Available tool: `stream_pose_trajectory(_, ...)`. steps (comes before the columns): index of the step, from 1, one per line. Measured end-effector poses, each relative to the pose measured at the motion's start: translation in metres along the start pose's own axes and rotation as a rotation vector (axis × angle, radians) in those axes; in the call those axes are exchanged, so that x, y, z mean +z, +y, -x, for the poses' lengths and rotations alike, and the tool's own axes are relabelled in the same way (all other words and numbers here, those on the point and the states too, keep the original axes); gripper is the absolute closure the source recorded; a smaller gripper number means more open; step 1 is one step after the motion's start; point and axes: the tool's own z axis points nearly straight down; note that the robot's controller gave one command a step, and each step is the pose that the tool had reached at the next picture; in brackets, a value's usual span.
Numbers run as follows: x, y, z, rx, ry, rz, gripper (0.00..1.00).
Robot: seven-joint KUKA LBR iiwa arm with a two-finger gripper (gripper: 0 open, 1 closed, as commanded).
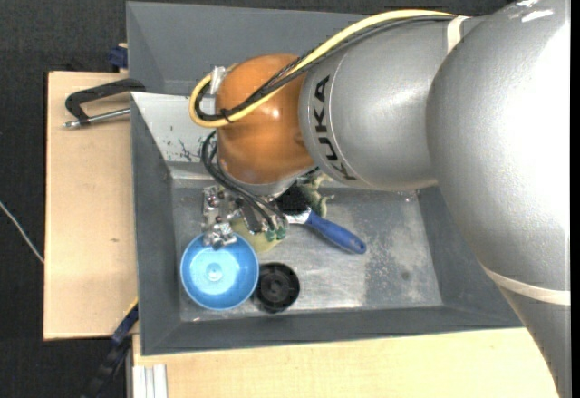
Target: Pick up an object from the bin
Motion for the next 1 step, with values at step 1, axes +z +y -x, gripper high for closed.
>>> stream_pose_trajectory(1,-0.0205,0.0004,0.0021,0.001,0.003,0.0,1.0)
